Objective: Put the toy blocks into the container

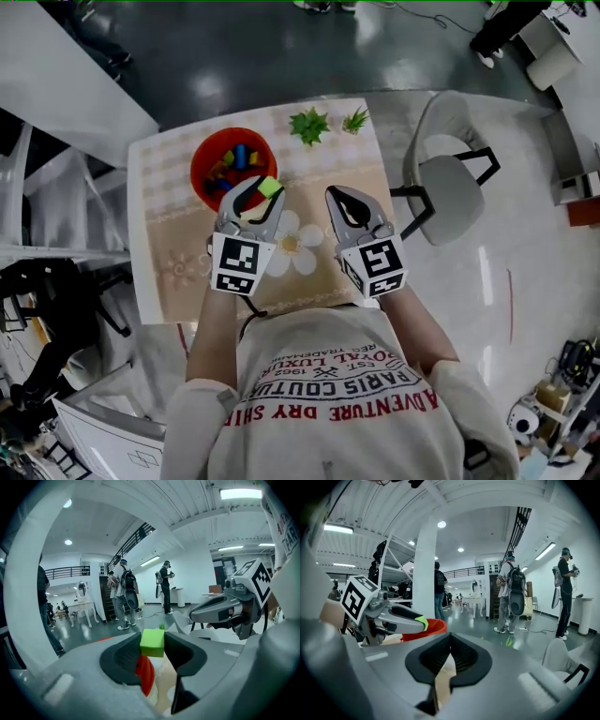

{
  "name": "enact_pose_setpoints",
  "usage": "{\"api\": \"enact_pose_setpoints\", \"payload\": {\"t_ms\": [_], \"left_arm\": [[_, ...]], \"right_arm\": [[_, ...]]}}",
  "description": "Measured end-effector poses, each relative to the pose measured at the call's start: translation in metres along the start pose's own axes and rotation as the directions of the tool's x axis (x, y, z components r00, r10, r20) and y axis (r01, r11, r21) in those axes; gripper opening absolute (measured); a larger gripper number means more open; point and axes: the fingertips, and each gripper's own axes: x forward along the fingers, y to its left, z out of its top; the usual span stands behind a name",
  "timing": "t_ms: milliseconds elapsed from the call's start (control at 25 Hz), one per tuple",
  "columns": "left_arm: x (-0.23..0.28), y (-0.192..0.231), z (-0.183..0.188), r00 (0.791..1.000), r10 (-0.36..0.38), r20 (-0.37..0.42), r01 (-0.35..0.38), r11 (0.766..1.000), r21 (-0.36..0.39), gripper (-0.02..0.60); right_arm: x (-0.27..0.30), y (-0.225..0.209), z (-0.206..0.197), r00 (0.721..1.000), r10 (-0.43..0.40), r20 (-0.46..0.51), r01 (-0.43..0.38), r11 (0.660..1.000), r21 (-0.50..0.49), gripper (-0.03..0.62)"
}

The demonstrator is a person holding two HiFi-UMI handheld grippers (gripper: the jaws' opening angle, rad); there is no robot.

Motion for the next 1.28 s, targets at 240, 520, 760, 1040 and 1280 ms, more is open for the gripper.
{"api": "enact_pose_setpoints", "payload": {"t_ms": [240,520,760,1040,1280], "left_arm": [[-0.026,0.050,-0.016,0.992,0.126,-0.030,-0.127,0.991,-0.043,0.163],[-0.038,0.088,-0.044,0.974,0.206,-0.090,-0.213,0.973,-0.084,0.163],[-0.031,0.098,-0.059,0.968,0.212,-0.133,-0.226,0.969,-0.102,0.163],[-0.024,0.100,-0.062,0.971,0.202,-0.125,-0.219,0.966,-0.135,0.296],[-0.035,0.101,-0.047,0.974,0.214,-0.073,-0.223,0.964,-0.148,0.296]], "right_arm": [[0.033,0.025,0.012,0.996,0.085,0.008,-0.085,0.996,-0.033,0.002],[0.057,0.042,0.012,0.992,0.129,-0.013,-0.130,0.991,-0.044,0.002],[0.065,0.044,0.009,0.991,0.133,-0.029,-0.134,0.990,-0.045,0.002],[0.067,0.042,0.008,0.992,0.126,-0.033,-0.127,0.991,-0.049,0.002],[0.063,0.046,0.013,0.992,0.123,-0.023,-0.124,0.990,-0.061,0.002]]}}
